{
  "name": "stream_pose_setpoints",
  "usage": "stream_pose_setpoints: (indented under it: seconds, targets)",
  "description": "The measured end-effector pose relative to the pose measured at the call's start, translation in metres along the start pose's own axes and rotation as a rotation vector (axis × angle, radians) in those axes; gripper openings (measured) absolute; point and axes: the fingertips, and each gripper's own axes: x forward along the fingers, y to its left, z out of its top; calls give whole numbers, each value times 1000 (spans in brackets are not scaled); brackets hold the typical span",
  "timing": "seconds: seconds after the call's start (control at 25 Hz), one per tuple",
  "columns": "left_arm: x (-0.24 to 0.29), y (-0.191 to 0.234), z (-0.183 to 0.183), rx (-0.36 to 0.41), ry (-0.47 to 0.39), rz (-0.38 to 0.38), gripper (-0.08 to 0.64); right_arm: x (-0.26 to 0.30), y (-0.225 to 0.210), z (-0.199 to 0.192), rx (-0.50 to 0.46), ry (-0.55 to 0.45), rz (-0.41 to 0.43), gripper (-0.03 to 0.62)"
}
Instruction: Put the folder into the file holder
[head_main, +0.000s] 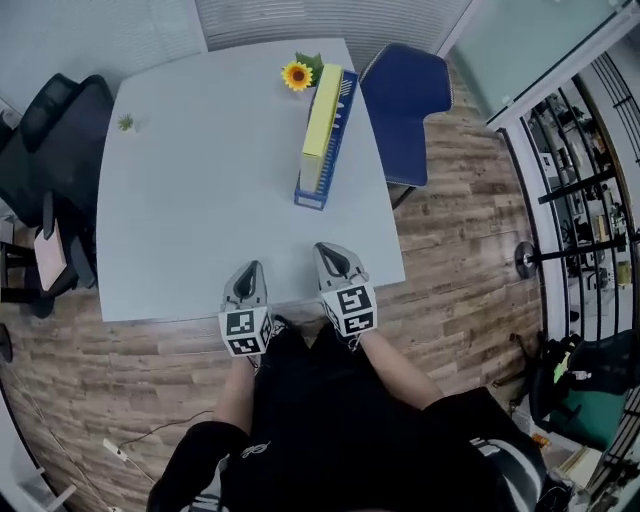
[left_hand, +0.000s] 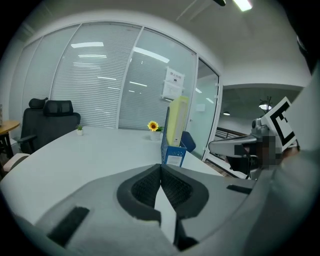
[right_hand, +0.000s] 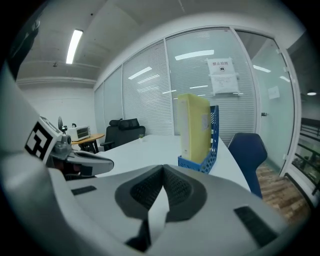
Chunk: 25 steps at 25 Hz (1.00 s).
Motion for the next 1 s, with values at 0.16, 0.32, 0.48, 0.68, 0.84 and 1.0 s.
stream_pose_setpoints:
  seconds: [0.16, 0.32, 0.48, 0.68, 0.84, 1.0]
  targets:
    - [-10, 17, 26, -7, -47, -44, -2, -1, 14, 22, -4, -35, -59, 5]
    - [-19, 23, 69, 0, -115, -80, -3, -13, 15, 56, -22, -98, -109, 5]
    - [-20, 14, 121, 39, -205, -102, -3, -24, 6, 103, -73, -173, -135, 3]
    - [-19, -2, 171, 59, -287, -101, -3, -33, -16, 147, -96, -237, -164, 4]
    - [-15, -14, 194, 89, -314, -97, -3, -42, -31, 170, -115, -281, -169, 3]
    - [-11, -19, 208, 74, -341, -110, -3, -49, -43, 182, -116, -309, -181, 3]
